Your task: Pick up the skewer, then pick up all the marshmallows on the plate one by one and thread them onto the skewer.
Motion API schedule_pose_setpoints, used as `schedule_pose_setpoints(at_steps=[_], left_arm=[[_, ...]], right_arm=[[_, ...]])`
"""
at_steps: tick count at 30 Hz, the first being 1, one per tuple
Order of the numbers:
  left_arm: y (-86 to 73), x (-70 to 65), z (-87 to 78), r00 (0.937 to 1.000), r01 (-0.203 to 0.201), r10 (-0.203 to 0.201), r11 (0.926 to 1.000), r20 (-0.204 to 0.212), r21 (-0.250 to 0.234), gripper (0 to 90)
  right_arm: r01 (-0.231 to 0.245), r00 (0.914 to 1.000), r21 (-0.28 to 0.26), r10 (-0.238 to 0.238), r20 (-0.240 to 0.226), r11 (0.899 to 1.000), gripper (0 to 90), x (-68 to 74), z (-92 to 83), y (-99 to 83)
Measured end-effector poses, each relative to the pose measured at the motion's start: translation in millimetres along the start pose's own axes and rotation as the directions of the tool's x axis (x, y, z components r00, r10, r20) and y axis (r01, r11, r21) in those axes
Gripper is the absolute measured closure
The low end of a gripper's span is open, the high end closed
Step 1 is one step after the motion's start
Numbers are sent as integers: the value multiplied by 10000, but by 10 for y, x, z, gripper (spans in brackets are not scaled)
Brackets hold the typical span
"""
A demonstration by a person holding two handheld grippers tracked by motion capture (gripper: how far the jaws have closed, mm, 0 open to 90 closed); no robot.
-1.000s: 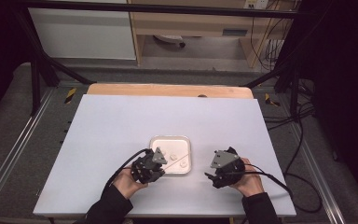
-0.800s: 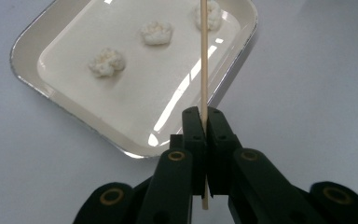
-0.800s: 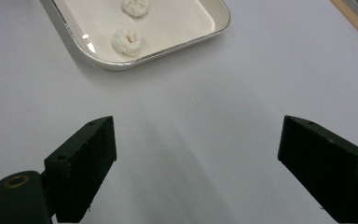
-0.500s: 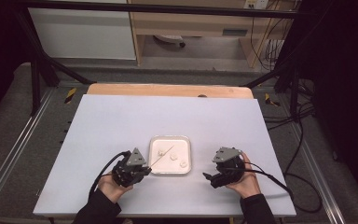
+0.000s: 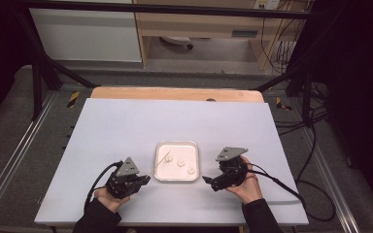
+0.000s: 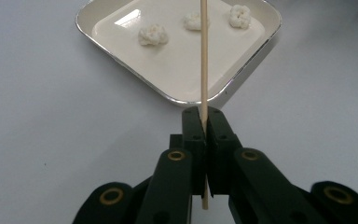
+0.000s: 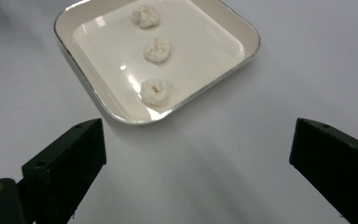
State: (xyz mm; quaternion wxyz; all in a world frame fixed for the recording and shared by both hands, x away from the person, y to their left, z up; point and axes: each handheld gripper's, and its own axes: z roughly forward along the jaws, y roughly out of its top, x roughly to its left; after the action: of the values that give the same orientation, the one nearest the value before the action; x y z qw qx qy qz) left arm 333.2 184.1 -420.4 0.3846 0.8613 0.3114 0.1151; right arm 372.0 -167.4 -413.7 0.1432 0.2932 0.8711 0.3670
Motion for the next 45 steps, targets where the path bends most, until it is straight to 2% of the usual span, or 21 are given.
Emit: schedule_pose_setpoints(at_steps=[5,12,21,25,28,32,40,45], left_arm=[[-55,15,-21,9999,68,-69,9999,-88,-105,880],[-76,37,-23,9997,193,-198,9994,-170,-280,880],[-90,49,-21,9994,330,-333,9987,-89,-395,879],[-92,51,-14,9994,333,-336,9987,-74,-397,879],[-94,54,-9,9994,341,-345,9987,-93,-382,879],[-94,50,-1,9994,344,-347,9988,-83,-362,879],[-90,35,8,9995,317,-319,9988,-50,-387,879],[-89,27,15,9995,325,-327,9987,-30,-391,879]], right_arm=[[-141,9997,-229,136,-191,9996,43,24,70,95],[-156,9995,-231,149,-289,9996,44,79,192,229],[-192,9986,31,194,-490,9998,100,91,372,287],[-272,9970,-18,270,-719,9996,185,89,421,279],[-95,9955,-89,86,-947,9999,285,107,458,265],[-67,9926,11,68,-1212,10000,397,123,535,246],[87,9944,364,-48,-1055,9993,540,109,605,233],[352,9943,701,-279,-1025,9969,588,142,643,244]])
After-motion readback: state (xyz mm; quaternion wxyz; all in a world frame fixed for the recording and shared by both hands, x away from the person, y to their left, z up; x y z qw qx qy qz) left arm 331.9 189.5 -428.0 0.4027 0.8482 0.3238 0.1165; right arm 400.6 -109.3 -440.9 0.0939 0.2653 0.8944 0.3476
